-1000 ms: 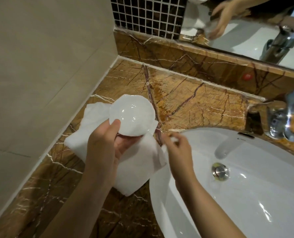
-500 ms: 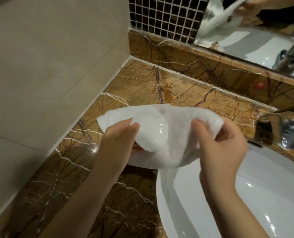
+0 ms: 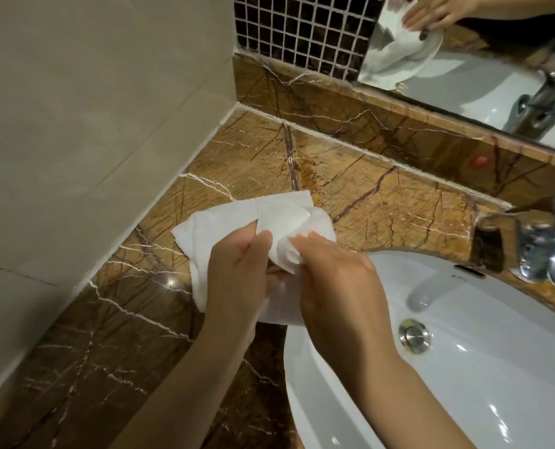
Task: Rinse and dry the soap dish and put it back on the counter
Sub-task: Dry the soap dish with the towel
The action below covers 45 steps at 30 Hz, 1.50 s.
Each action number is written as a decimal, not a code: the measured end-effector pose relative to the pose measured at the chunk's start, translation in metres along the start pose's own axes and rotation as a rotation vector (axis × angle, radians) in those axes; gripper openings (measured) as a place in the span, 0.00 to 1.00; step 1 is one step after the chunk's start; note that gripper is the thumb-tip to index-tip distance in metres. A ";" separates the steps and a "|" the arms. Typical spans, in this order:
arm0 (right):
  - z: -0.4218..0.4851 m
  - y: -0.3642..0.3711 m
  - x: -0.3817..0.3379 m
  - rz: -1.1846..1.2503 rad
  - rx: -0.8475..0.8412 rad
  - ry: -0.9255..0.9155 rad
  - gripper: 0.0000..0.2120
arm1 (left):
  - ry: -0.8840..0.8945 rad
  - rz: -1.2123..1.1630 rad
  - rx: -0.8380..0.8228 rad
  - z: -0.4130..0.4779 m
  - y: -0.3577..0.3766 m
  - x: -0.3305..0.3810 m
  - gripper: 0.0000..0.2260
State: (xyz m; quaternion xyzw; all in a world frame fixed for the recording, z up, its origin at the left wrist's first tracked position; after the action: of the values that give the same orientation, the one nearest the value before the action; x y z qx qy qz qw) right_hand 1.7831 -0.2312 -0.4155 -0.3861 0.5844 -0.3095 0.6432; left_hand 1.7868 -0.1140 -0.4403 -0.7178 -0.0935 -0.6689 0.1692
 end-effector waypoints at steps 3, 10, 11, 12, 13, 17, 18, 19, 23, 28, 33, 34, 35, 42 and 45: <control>-0.008 -0.009 -0.002 0.091 0.011 -0.052 0.12 | 0.023 0.029 0.000 0.001 0.004 0.004 0.10; -0.021 -0.027 0.010 0.181 0.126 -0.142 0.15 | -0.018 0.049 -0.055 0.005 0.009 -0.001 0.11; -0.022 -0.028 0.012 0.171 0.121 -0.148 0.15 | -0.044 0.031 -0.060 0.005 0.009 -0.005 0.11; -0.022 -0.029 0.014 0.167 0.111 -0.154 0.16 | -0.083 0.008 -0.059 0.004 0.011 -0.009 0.10; -0.022 -0.030 0.016 0.165 0.098 -0.162 0.16 | -0.131 -0.021 -0.050 0.004 0.011 -0.013 0.09; -0.021 -0.034 0.034 0.197 0.051 -0.138 0.15 | -0.232 -0.157 -0.012 0.006 0.008 -0.022 0.09; -0.020 -0.038 0.041 0.212 0.078 -0.138 0.16 | -0.236 -0.197 -0.022 0.008 0.007 -0.021 0.11; -0.018 -0.041 0.046 0.213 0.109 -0.147 0.17 | -0.238 -0.230 -0.031 0.009 0.006 -0.020 0.13; -0.010 -0.036 0.047 0.133 0.105 -0.217 0.21 | -0.217 -0.233 -0.139 0.015 0.010 -0.014 0.21; -0.005 -0.024 0.049 0.148 -0.049 -0.218 0.21 | -0.221 -0.305 -0.214 0.017 0.011 -0.008 0.16; -0.001 -0.030 0.057 0.301 0.077 -0.169 0.08 | -0.289 -0.366 -0.304 0.016 0.021 -0.009 0.12; 0.000 -0.031 0.058 0.324 0.088 -0.166 0.08 | -0.295 -0.382 -0.292 0.016 0.022 -0.010 0.09; 0.000 -0.031 0.058 0.344 0.088 -0.168 0.07 | -0.294 -0.391 -0.280 0.016 0.022 -0.011 0.09; 0.007 -0.031 0.078 0.764 0.043 0.072 0.09 | -0.019 -0.230 -0.583 0.014 0.027 -0.004 0.11; 0.010 -0.030 0.086 0.897 0.008 0.158 0.08 | 0.234 -0.039 -0.598 0.019 0.023 0.012 0.08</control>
State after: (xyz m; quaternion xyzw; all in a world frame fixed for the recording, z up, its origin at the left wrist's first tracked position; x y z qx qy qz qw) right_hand 1.8056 -0.3178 -0.4337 -0.0676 0.7397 -0.0313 0.6688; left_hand 1.8140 -0.1294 -0.4317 -0.6518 0.1135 -0.7480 -0.0526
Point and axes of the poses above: each hand's wrist, its own z-axis towards the middle knuckle, its own y-axis out of the palm, x = y × z, the point moved 7 cm from there along z, towards the middle knuckle, and after that the axes turned 10 degrees about y, right-handed, at the moved point
